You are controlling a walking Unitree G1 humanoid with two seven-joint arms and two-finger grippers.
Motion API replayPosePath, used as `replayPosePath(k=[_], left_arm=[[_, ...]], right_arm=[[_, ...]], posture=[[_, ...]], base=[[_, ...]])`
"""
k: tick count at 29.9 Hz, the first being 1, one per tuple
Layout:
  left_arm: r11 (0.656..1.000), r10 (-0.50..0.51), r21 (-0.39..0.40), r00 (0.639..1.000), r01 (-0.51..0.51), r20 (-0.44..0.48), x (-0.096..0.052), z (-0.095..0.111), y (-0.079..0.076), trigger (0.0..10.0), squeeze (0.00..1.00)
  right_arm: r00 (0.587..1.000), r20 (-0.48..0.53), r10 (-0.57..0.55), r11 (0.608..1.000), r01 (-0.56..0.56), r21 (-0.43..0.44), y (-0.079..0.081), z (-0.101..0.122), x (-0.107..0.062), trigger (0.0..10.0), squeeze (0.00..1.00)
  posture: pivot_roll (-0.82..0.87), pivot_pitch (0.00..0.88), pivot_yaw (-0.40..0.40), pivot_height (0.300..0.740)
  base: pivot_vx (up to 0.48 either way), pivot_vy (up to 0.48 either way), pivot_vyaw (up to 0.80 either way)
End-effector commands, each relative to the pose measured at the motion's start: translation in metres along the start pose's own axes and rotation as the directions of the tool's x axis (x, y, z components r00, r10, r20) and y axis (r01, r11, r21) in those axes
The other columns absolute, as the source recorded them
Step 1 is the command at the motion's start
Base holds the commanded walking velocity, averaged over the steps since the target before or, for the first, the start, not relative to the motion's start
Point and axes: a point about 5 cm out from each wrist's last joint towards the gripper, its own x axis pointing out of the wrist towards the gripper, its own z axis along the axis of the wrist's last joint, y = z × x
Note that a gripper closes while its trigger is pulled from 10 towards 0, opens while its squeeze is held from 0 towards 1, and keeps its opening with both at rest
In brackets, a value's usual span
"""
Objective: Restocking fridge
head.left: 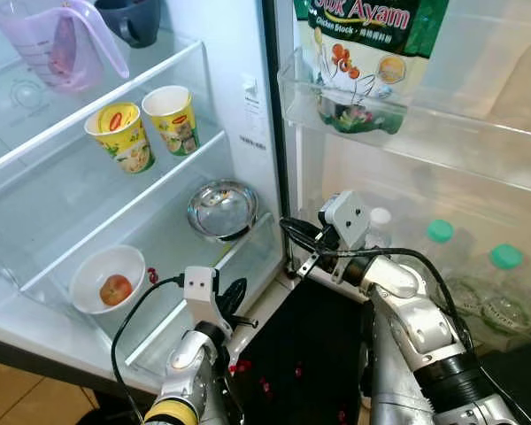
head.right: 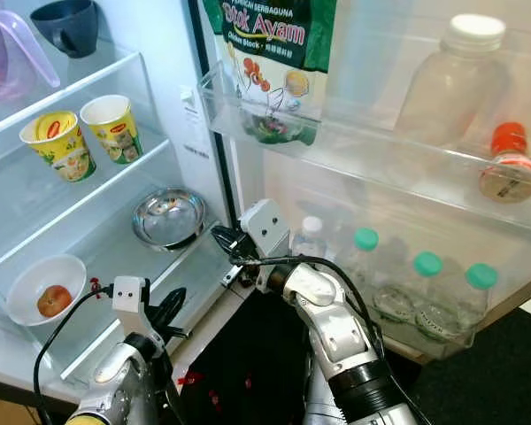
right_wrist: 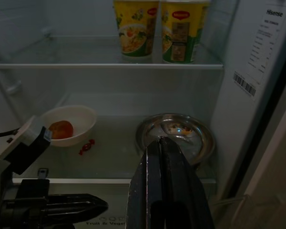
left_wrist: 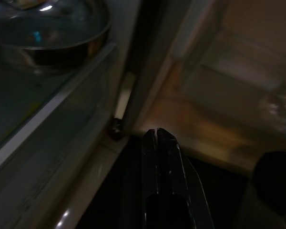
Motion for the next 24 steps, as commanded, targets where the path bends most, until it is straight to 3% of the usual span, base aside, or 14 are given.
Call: replayPosePath(k=[1, 7, 16, 24], left_arm=[[0.998, -0.023, -0.052, 1.0, 0.023, 0.004, 0.0, -0.001, -0.002, 10.0, 0.0], [0.995, -0.079, -0.061, 0.997, 0.079, -0.012, 0.002, 0.002, -0.002, 10.0, 0.0], [0.983, -0.147, -0.134, 0.98, 0.129, -0.134, -0.007, -0.02, -0.004, 10.0, 0.0], [0.978, -0.166, -0.153, 0.968, 0.138, -0.187, -0.015, -0.029, -0.002, 10.0, 0.0]], right_arm=[[0.999, -0.005, 0.035, 0.999, -0.035, 0.017, 0.006, -0.006, 0.004, 10.0, 0.0], [0.998, -0.012, 0.059, 0.998, -0.058, 0.035, 0.006, -0.014, 0.007, 10.0, 0.0], [0.994, -0.069, 0.081, 0.994, -0.075, 0.081, 0.006, -0.037, 0.005, 10.0, 0.0], [0.991, -0.104, 0.088, 0.991, -0.077, 0.107, 0.006, -0.052, 0.003, 10.0, 0.0]], posture=[[-0.05, 0.09, 0.09, 0.48], [-0.05, 0.078, 0.083, 0.504], [-0.05, 0.043, 0.069, 0.539], [-0.05, 0.032, 0.063, 0.563]], base=[[0.0, 0.0, 0.0], [0.0, 0.0, 0.0], [0.0, 0.0, 0.0], [0.0, 0.0, 0.0]])
